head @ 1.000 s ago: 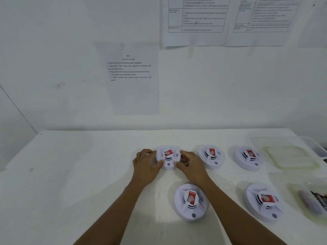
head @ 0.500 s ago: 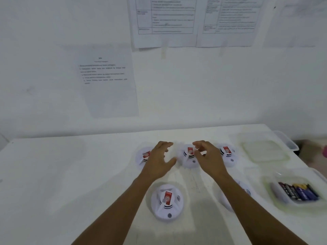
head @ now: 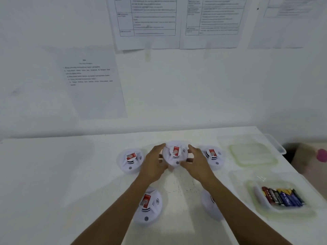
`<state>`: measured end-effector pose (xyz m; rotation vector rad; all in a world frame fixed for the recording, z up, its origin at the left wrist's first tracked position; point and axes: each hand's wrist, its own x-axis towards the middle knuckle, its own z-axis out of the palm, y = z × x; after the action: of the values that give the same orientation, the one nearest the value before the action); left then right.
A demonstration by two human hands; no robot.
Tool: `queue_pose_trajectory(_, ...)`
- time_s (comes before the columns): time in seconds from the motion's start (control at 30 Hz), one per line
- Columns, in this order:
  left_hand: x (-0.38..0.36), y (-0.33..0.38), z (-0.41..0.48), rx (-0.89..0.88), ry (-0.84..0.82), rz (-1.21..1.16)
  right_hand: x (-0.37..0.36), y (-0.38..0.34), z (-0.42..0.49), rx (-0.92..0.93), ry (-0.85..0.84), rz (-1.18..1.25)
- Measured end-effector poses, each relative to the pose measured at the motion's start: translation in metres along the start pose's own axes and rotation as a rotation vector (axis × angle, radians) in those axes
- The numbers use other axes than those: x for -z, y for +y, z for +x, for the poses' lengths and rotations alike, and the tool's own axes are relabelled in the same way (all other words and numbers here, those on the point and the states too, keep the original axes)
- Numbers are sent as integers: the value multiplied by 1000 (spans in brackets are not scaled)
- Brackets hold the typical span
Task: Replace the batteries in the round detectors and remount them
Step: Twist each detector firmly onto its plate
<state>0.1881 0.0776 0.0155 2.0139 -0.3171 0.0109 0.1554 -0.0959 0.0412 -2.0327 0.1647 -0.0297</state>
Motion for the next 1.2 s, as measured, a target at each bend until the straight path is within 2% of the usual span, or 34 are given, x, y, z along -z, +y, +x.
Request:
queue_pose_trajectory(0.17,9,20,-8,-12,39,-278,13,-7,0,5,-21,296)
queue_pose_trajectory(0.27,13,32,-11,-12,27,-365,14,-7,3,14,-49,339)
queue_pose_trajectory(0.7,17,39,-13,9,51,-350,11,-12,2,117,-33,293)
queue_pose_trajectory(1.2,20,39,-6,11,37,-347,7,-15,11,124,-27,324)
